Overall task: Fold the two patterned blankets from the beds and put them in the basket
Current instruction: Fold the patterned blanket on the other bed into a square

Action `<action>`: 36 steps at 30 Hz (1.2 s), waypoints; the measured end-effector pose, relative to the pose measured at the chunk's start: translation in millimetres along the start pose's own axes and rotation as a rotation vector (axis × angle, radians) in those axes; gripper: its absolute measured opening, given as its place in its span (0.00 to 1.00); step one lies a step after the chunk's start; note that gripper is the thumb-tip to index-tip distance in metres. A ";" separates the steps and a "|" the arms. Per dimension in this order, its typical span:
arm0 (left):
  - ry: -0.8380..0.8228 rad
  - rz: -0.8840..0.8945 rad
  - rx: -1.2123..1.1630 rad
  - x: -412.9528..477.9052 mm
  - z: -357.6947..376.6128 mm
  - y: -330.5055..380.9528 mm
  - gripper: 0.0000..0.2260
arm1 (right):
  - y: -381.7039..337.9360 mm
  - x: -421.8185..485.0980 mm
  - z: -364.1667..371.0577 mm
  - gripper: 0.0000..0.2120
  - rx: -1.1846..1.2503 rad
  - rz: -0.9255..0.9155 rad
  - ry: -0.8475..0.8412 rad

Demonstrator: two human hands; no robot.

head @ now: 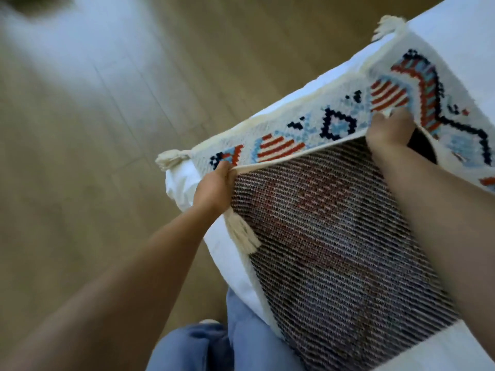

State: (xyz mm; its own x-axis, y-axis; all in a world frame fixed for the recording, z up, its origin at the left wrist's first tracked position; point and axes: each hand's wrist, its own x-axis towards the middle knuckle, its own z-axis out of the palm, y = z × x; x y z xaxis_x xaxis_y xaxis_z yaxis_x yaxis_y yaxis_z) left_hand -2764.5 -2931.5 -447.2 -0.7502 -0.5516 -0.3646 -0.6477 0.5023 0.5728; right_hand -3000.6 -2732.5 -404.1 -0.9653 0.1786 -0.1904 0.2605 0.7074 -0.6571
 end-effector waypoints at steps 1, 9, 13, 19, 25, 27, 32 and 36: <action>0.003 -0.005 0.026 10.7 -7.0 -6.1 0.12 | -11.7 4.3 12.4 0.19 -0.003 -0.015 -0.018; -0.030 0.003 0.105 86.2 -31.2 -41.7 0.11 | -65.7 26.1 88.6 0.19 0.009 -0.016 -0.001; -0.031 0.044 0.083 121.2 -35.9 -48.8 0.12 | -86.3 39.4 105.6 0.18 -0.046 -0.036 0.060; -0.402 0.119 0.130 154.2 -35.6 -68.9 0.24 | -78.2 28.7 148.2 0.24 -0.124 0.166 -0.113; -0.635 0.232 0.147 162.5 -49.0 -103.4 0.20 | -75.2 -18.0 185.5 0.19 -0.070 0.288 -0.004; -0.654 0.231 0.205 178.7 -58.1 -107.9 0.14 | -80.4 -29.6 192.3 0.18 -0.074 0.315 0.010; -0.866 0.323 0.578 215.8 -68.8 -109.5 0.12 | -81.1 -48.6 204.0 0.17 -0.313 0.395 -0.110; -0.957 0.320 0.596 237.8 -72.0 -73.8 0.19 | -84.2 -45.3 208.8 0.14 -0.356 0.436 -0.097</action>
State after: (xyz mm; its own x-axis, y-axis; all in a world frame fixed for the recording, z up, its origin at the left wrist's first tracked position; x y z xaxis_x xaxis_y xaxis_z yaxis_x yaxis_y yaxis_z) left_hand -2885.6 -3147.8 -523.3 -0.5192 0.2551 -0.8157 -0.1804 0.9002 0.3963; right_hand -2975.1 -2942.9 -492.4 -0.7592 0.4541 -0.4662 0.5964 0.7722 -0.2191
